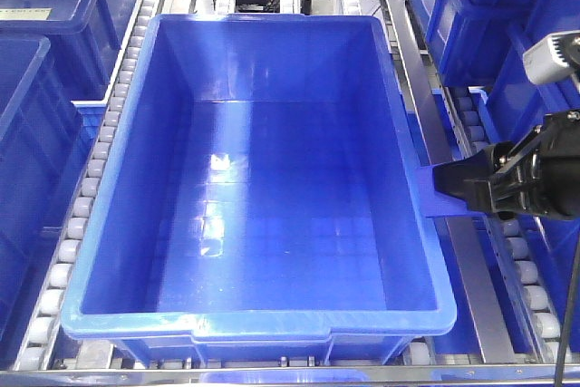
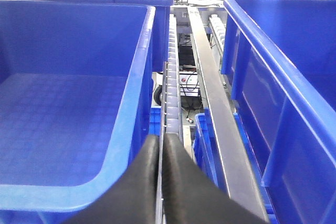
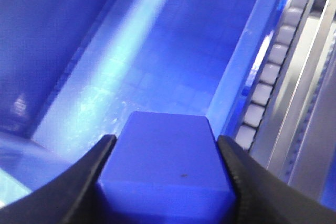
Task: Pour parts from conveyor to right shelf
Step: 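Move the right gripper with the block over the blue bin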
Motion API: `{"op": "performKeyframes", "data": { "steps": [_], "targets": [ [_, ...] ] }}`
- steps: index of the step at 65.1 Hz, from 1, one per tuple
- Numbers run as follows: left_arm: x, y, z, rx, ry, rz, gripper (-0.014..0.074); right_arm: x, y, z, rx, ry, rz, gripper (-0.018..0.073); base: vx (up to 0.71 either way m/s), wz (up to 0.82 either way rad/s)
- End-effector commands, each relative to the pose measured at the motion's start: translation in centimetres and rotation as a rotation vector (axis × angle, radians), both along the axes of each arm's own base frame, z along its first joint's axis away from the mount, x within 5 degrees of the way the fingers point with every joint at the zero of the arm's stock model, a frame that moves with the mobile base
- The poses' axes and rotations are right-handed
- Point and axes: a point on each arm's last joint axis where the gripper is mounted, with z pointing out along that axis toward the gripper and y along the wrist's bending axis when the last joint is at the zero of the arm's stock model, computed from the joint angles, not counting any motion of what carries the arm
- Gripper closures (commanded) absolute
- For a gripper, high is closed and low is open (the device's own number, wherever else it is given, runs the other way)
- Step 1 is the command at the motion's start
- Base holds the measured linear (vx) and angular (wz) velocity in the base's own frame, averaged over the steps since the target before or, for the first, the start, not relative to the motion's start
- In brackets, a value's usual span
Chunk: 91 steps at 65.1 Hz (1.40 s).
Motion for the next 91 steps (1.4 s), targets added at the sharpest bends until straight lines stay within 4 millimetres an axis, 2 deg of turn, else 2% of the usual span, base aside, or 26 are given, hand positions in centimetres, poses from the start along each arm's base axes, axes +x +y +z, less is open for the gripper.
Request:
{"op": "performKeyframes", "data": {
  "steps": [1,8,15,23,33,46,57,78,81,91],
  "targets": [
    [0.1,0.0,1.3,-0.012,-0.082,-0.002,0.0602,0.1,0.0,1.4,0.053,-0.068,-0.037,0.0561,0.0,0.0],
    [0.1,0.0,1.3,-0.012,-0.082,-0.002,0.0602,0.5,-0.2,0.9,0.031,-0.05,-0.074,0.0561,0.0,0.0],
    [0.1,0.0,1.3,-0.012,-0.082,-0.002,0.0602,1.3,0.7,0.2,0.003,-0.035,-0.116,0.0561,0.0,0.0],
    [0.1,0.0,1.3,-0.012,-0.082,-0.002,0.0602,2.1,2.8,-0.6,-0.045,-0.025,-0.109,0.0561,0.0,0.0],
    [0.1,0.0,1.3,-0.012,-0.082,-0.002,0.0602,3.9,6.9,-1.3,-0.104,0.03,-0.027,0.0561,0.0,0.0],
    [0.1,0.0,1.3,-0.012,-0.082,-0.002,0.0602,7.5,12.1,-2.2,-0.186,0.112,0.032,0.0561,0.0,0.0],
    [0.1,0.0,1.3,-0.012,-0.082,-0.002,0.0602,11.1,15.0,-3.9,-0.238,0.183,0.046,0.0561,0.0,0.0],
    [0.1,0.0,1.3,-0.012,-0.082,-0.002,0.0602,17.1,18.6,-7.4,-0.336,0.284,0.089,0.0561,0.0,0.0],
    [0.1,0.0,1.3,-0.012,-0.082,-0.002,0.0602,17.9,19.0,-8.5,-0.352,0.311,0.089,0.0561,0.0,0.0],
    [0.1,0.0,1.3,-0.012,-0.082,-0.002,0.0602,19.5,19.8,-10.6,-0.374,0.382,0.087,0.0561,0.0,0.0]
  ]
}}
